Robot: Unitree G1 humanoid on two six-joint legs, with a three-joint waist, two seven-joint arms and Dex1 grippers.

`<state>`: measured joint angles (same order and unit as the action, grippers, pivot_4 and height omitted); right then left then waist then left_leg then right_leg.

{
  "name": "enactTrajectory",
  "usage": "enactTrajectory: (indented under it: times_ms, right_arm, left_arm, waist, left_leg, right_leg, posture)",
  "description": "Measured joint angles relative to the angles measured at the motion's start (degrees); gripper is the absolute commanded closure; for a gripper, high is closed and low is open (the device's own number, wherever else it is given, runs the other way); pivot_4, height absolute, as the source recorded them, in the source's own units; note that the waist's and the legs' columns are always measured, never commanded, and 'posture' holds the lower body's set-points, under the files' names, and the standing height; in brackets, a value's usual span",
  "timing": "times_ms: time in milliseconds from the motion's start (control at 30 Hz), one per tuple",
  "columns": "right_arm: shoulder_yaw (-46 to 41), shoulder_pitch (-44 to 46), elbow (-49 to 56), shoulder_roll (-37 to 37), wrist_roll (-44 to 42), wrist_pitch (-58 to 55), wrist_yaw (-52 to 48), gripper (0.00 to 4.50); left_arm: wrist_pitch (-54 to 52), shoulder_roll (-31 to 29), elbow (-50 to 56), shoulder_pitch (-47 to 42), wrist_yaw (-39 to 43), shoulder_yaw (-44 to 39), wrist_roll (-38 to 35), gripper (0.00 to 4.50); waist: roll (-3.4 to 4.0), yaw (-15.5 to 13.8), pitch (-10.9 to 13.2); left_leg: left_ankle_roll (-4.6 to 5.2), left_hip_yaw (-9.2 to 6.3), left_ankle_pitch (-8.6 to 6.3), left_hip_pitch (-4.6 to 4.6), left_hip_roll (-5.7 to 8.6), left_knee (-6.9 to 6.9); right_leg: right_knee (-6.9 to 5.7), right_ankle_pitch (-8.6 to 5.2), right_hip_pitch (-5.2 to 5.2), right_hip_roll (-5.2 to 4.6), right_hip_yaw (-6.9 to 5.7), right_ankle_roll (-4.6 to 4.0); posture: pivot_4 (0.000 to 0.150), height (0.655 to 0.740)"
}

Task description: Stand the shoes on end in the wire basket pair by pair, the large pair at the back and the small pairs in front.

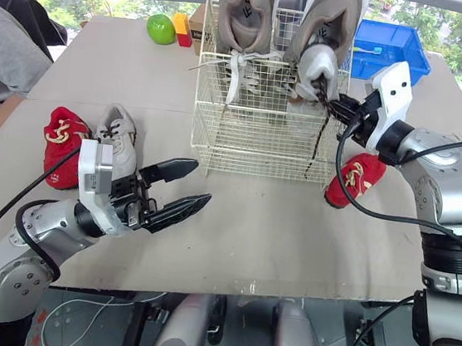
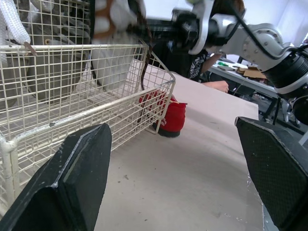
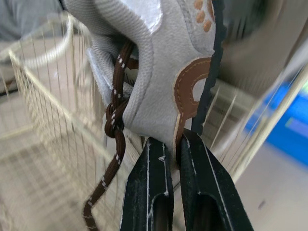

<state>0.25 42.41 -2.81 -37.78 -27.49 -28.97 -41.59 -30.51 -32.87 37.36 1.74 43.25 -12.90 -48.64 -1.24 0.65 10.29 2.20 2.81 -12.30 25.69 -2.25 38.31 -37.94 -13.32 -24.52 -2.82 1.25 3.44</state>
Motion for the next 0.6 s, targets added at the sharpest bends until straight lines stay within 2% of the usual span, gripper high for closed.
enactTrajectory:
  times_ms: [67, 133, 200, 367, 600]
  right_arm:
    - [0.34, 1.73, -2.88, 0.00, 0.57, 0.18, -2.61, 4.50]
    - [0.32, 3.13, -5.28, 0.09, 0.45, -0.60, -4.68, 3.90]
    - [0.20, 3.76, -6.28, 0.24, 0.21, -1.36, -6.49, 3.20]
    - [0.14, 3.74, -6.12, 0.83, 0.10, -2.25, -8.26, 0.92]
    - [-2.42, -2.18, 1.61, -4.60, 1.78, -1.97, -7.63, 0.92]
  left_arm:
    - [0.00, -0.01, 0.08, 0.05, -0.24, 0.00, 0.00, 0.09]
    - [0.01, -0.01, 0.14, 0.33, -0.65, 0.00, 0.00, 0.00]
    - [0.01, -0.02, 0.25, 0.67, -0.98, 0.00, 0.00, 0.00]
    - [0.01, -0.02, 0.43, 1.46, -1.37, -0.01, -0.06, 0.00]
    - [0.01, -0.57, 0.92, 2.66, -2.43, -0.17, -0.14, 0.00]
  waist:
    - [0.00, 0.03, 0.00]
    - [0.00, 0.04, 0.00]
    - [0.00, 0.04, -0.02]
    - [-0.02, -0.25, -0.03]
    - [-0.01, -1.38, -0.03]
  left_leg:
    - [0.00, -0.01, 0.00, 0.00, 0.00, 0.00]
    - [0.00, -0.01, 0.00, 0.00, -0.01, 0.00]
    - [0.00, -0.01, 0.00, -0.01, -0.01, 0.00]
    - [0.00, -0.01, 0.00, -0.04, -0.01, 0.08]
    - [0.00, -0.01, 0.00, -0.01, 0.01, 0.08]
  right_leg:
    - [0.00, 0.00, 0.00, 0.01, -0.01, 0.00]
    - [0.00, 0.00, 0.00, 0.01, -0.02, 0.00]
    - [0.00, 0.00, 0.02, 0.01, -0.02, 0.00]
    - [0.00, -0.04, 0.11, -0.02, -0.09, -0.17]
    - [0.06, -0.06, 0.13, -0.06, -0.13, -0.22]
  posture:
    - [0.150, 0.7400]
    - [0.150, 0.7400]
    - [0.150, 0.7400]
    - [0.150, 0.7400]
    - [0.150, 0.7400]
